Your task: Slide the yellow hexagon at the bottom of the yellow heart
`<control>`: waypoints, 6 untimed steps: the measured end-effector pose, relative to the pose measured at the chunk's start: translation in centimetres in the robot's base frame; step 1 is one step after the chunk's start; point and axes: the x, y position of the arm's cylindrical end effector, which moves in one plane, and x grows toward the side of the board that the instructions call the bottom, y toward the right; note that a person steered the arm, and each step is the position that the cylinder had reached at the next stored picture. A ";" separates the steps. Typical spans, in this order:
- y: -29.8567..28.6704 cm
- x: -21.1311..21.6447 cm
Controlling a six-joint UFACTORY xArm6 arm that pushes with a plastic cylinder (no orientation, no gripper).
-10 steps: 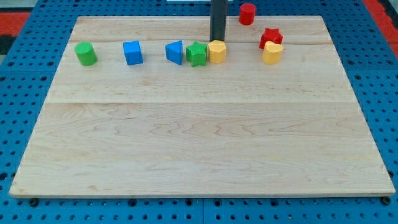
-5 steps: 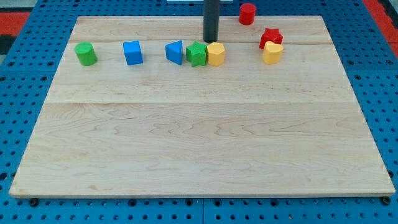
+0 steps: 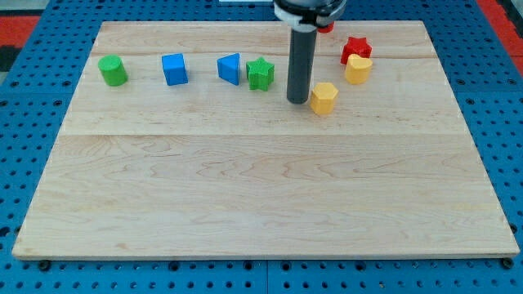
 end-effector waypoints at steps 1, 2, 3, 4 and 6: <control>1.3 1.2; 2.5 -0.5; 4.7 -1.7; 7.3 -1.8; 2.9 -5.9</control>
